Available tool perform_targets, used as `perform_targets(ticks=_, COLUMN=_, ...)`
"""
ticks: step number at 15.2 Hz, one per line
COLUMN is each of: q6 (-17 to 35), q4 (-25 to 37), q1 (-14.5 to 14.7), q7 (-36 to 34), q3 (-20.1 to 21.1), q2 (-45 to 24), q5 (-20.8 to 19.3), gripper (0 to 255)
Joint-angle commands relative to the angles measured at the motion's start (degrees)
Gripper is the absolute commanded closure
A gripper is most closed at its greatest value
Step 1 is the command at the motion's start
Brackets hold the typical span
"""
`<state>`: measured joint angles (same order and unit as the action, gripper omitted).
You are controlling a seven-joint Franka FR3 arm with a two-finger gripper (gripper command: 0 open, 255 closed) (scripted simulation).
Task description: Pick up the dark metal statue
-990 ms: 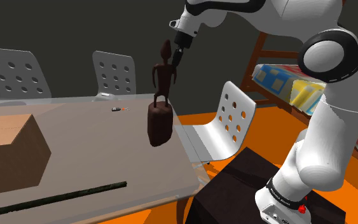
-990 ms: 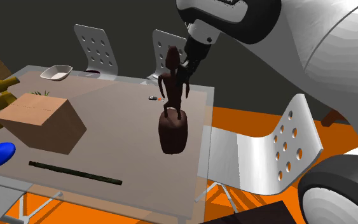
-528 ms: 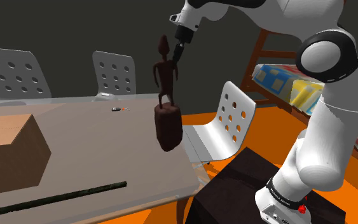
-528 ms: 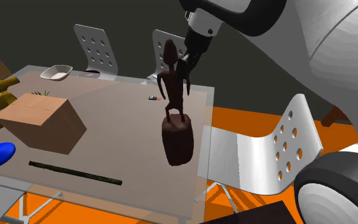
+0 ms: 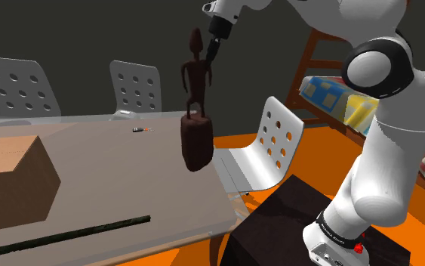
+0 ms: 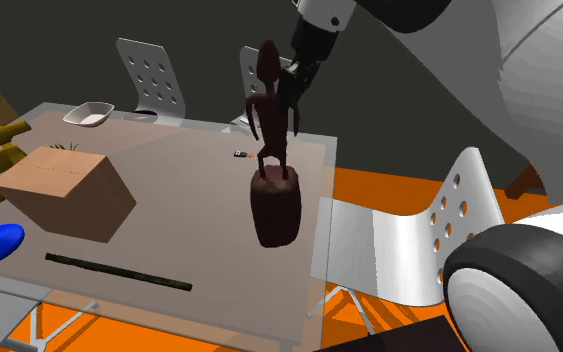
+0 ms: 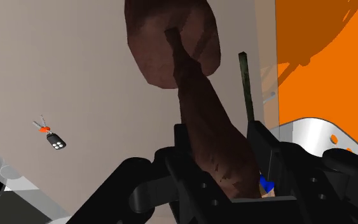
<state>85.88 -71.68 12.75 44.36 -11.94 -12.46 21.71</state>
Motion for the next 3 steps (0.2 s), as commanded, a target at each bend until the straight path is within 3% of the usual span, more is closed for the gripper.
perform_targets(ticks=1, q6=-2.11, q4=3.36, q1=-0.24, q7=-0.69, q3=0.01, q2=-0.92, q5=0.35, gripper=255)
perform_targets(ticks=3, q6=-2.25, q4=3.57, q1=-0.27, q7=-0.72, q3=0.02, q2=-0.99, q5=0.36, gripper=255)
